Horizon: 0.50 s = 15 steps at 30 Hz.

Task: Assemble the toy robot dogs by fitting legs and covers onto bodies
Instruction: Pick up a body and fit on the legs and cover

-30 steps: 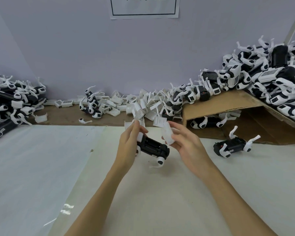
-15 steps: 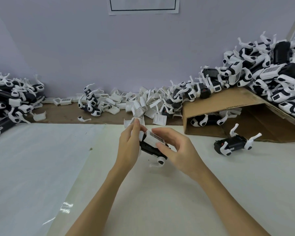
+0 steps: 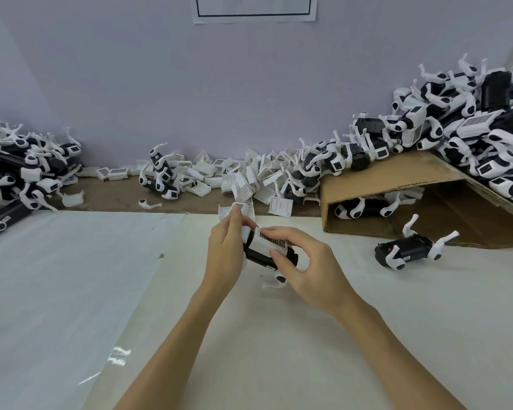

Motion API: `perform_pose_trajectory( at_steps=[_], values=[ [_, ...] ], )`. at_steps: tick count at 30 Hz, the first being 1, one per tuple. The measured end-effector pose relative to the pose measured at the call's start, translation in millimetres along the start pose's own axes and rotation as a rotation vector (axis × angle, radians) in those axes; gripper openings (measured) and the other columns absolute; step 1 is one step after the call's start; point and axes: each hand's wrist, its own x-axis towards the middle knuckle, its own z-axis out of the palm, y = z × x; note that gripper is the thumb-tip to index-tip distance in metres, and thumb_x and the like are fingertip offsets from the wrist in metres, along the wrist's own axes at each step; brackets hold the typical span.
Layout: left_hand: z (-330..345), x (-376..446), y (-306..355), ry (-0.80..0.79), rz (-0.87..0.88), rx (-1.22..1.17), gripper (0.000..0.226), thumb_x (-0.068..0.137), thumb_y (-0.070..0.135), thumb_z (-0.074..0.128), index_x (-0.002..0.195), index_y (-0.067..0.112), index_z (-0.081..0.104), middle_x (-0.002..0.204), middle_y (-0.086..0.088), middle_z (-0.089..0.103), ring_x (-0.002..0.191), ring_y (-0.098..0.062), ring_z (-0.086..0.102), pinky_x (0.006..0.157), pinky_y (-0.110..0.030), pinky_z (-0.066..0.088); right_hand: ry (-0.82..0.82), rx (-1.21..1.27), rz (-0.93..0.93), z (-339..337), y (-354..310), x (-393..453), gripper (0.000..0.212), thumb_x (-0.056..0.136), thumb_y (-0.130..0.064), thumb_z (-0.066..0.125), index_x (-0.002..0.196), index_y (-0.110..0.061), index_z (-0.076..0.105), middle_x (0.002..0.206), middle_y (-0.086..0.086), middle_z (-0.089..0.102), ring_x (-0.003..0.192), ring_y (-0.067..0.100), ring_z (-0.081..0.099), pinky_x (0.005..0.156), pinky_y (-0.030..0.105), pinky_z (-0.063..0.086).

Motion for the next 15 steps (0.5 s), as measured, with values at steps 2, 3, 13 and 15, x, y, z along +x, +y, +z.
perform_pose_trajectory(
  at_steps=[2, 3, 13, 15],
  values=[
    [0, 1, -1, 0.004, -0.004, 0.01, 0.059, 0.115, 0.046, 0.036, 0.079, 0.014, 0.071, 0.069, 0.001, 0.067, 0.066, -0.01, 0.061, 0.059, -0.022, 0.046, -0.002, -0.013, -0.029, 1, -1, 0, 0.036, 0.099, -0.008, 0.07, 0.133, -0.02, 0.07, 0.135, -0.015, 0.067, 0.131, 0.008, 0.06, 0.11, 0.022, 0.045],
    [-1, 1, -1, 0.005, -0.007, 0.006, 0.059, 0.115, 0.046, 0.037, 0.081, 0.013, 0.072, 0.069, 0.0, 0.067, 0.065, -0.01, 0.061, 0.058, -0.021, 0.046, -0.002, -0.032, -0.043, 2, -2, 0, 0.036, 0.098, -0.008, 0.07, 0.133, -0.019, 0.07, 0.136, -0.013, 0.067, 0.132, 0.008, 0.059, 0.111, 0.023, 0.045],
    [-5, 5, -3, -0.05, -0.084, -0.055, 0.063, 0.113, 0.054, 0.037, 0.096, 0.004, 0.07, 0.074, -0.005, 0.068, 0.066, -0.016, 0.061, 0.051, -0.021, 0.044, -0.058, -0.4, -0.064, 19, 1, -4, 0.065, 0.091, -0.024, 0.077, 0.149, -0.027, 0.047, 0.154, -0.016, 0.047, 0.144, 0.005, 0.041, 0.119, 0.019, 0.028],
    [-4, 4, -2, -0.106, -0.042, -0.065, 0.062, 0.113, 0.054, 0.038, 0.1, 0.002, 0.068, 0.079, -0.006, 0.071, 0.071, -0.014, 0.067, 0.059, -0.02, 0.05, 0.004, -0.492, -0.077, 24, 2, -4, 0.07, 0.087, -0.019, 0.081, 0.147, -0.025, 0.045, 0.148, -0.013, 0.051, 0.14, 0.01, 0.047, 0.119, 0.032, 0.034]
  ],
)
